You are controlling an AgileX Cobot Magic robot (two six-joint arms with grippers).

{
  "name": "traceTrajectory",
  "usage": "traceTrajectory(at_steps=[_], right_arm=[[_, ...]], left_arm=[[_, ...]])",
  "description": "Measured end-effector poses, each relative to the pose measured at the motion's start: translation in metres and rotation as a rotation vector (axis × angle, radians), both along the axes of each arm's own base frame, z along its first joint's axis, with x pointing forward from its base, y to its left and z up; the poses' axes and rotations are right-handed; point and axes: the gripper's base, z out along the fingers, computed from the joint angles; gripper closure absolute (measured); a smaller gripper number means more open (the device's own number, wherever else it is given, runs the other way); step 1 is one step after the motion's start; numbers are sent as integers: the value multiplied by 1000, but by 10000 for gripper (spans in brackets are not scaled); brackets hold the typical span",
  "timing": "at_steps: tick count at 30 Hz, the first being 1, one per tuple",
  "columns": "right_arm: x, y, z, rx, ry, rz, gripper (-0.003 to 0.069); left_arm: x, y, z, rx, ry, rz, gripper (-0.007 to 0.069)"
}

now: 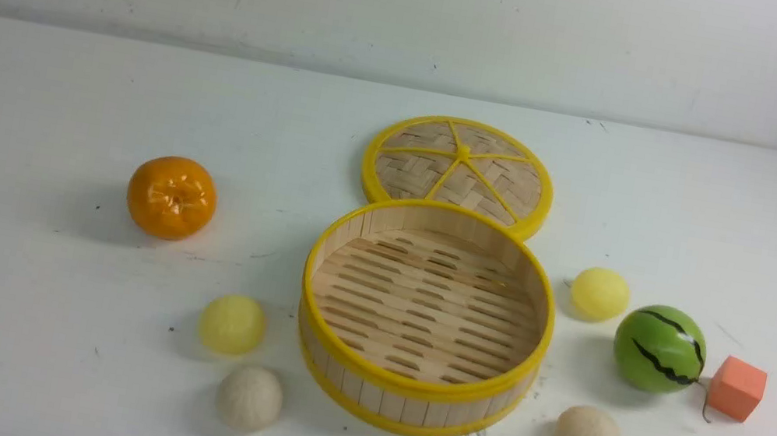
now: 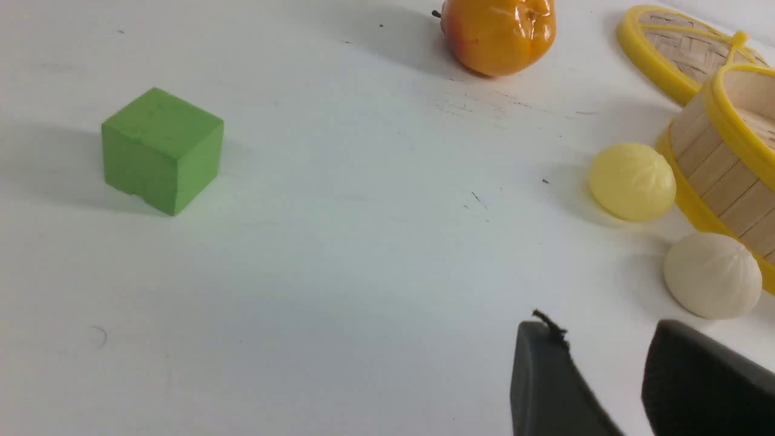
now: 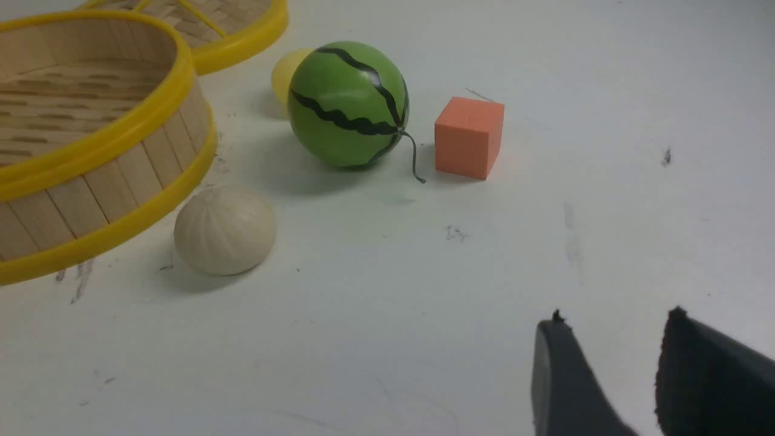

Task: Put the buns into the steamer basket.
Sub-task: Use the left arm to grab a steamed stuffed bun

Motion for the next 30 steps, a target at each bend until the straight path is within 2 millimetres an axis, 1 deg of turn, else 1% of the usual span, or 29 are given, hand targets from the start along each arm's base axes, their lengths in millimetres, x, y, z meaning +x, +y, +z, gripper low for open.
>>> traceTrajectory(at_steps=[25, 29, 30], right_arm=[[0, 0, 0, 0, 0, 0, 420], [0, 0, 0, 0, 0, 0, 420], [0, 0, 0, 0, 0, 0, 420]], left_arm=[[0, 0, 0, 5, 0, 0, 387], [1, 3, 2, 142, -28, -5, 387], [1, 5, 3, 233, -54, -7, 387]])
